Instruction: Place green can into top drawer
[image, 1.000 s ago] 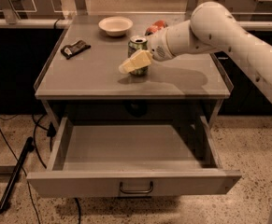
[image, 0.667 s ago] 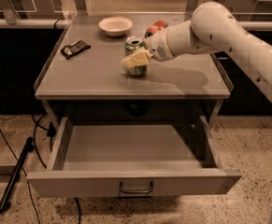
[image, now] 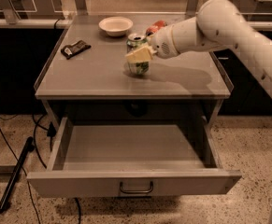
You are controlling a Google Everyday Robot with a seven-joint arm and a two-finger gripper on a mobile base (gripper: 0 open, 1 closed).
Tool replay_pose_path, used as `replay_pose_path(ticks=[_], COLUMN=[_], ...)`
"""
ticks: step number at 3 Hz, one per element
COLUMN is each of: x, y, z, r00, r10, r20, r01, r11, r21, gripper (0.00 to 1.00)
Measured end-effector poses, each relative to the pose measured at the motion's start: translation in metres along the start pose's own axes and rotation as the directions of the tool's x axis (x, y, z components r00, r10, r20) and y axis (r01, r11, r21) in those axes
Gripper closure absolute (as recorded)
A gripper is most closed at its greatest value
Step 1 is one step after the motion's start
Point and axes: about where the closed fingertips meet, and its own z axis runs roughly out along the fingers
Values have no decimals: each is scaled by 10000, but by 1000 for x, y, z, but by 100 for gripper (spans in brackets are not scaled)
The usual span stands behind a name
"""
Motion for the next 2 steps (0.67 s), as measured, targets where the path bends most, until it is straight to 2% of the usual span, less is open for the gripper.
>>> replay_pose_path(ticks=[1,2], x=[-16,-30], y=[5,28], z=[-28,-69], r00=[9974,9858], r10=[514,1509], r20=[501,743], r01=[-478,-1384], r11=[9963,9787], r21=[-716,-1514], gripper=[100,100])
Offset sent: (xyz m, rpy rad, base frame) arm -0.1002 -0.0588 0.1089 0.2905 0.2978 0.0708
